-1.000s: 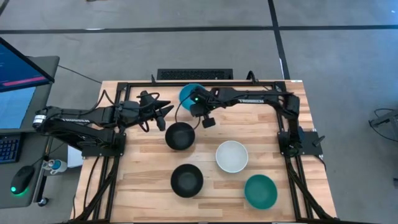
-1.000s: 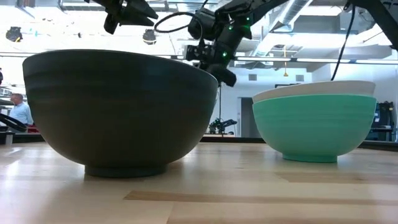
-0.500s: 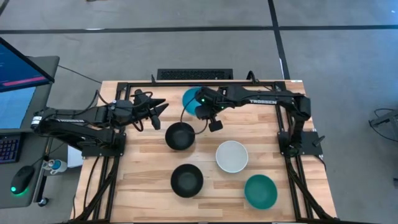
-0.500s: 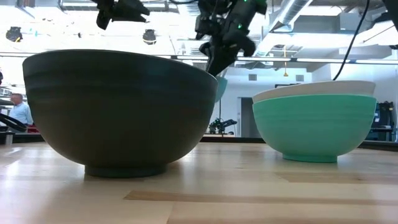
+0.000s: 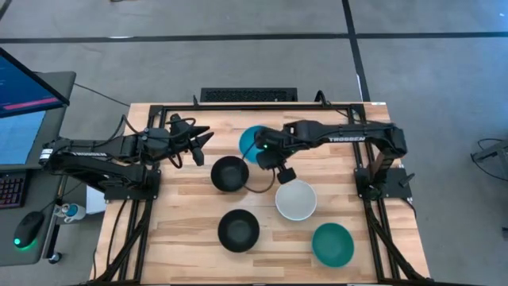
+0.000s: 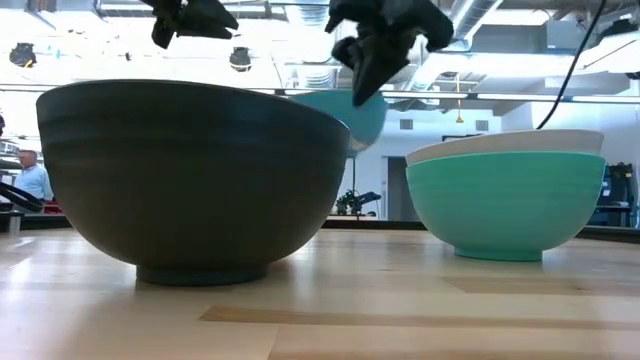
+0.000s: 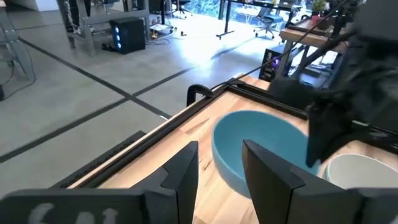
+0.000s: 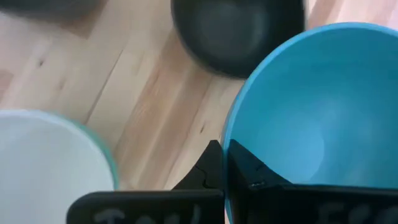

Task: Nest bowls inside each other
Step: Stack the blue bowl on top of the white bowl

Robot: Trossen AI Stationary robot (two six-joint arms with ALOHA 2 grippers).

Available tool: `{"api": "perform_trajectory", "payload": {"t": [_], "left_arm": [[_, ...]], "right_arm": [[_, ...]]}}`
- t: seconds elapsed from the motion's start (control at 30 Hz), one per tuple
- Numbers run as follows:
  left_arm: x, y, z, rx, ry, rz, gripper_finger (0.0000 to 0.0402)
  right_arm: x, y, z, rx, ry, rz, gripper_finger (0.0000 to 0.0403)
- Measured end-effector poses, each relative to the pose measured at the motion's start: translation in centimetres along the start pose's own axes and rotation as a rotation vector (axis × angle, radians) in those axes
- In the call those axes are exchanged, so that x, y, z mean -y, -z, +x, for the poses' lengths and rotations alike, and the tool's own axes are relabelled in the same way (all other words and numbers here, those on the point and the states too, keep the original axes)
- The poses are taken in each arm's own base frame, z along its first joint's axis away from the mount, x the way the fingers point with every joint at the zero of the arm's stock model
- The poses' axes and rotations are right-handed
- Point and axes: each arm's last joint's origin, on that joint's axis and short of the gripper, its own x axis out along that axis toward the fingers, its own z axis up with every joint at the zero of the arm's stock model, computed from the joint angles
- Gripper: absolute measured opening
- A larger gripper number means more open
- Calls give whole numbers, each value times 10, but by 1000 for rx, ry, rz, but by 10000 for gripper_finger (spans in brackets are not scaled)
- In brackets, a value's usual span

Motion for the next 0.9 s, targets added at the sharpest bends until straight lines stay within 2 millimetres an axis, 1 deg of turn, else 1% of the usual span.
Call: {"api": "perform_trajectory", "payload": {"t": [0.07,0.13,0.37,0.47,0.67,0.77,0.9], "left_arm": [[-1,-1,-2,6,1,-4,115],[-1,-2,-3,12,3,-7,115],[-4,-7,-11,40,33,-30,115],[-4,-7,-12,41,43,-31,115],[-4,-6,-11,35,50,-29,115],[-4,-6,-11,36,50,-22,115],[-4,-6,-11,32,65,-21,115]], "right_arm": [[-8,-2,-7,-15,20,0,11],[-15,-6,-17,10,51,0,11],[-37,-8,-49,70,54,65,11],[-48,-10,-57,67,64,86,11],[-76,-12,-57,-21,61,96,11],[-93,-12,-46,-44,33,77,11],[-114,-9,-33,-84,6,97,11]]}}
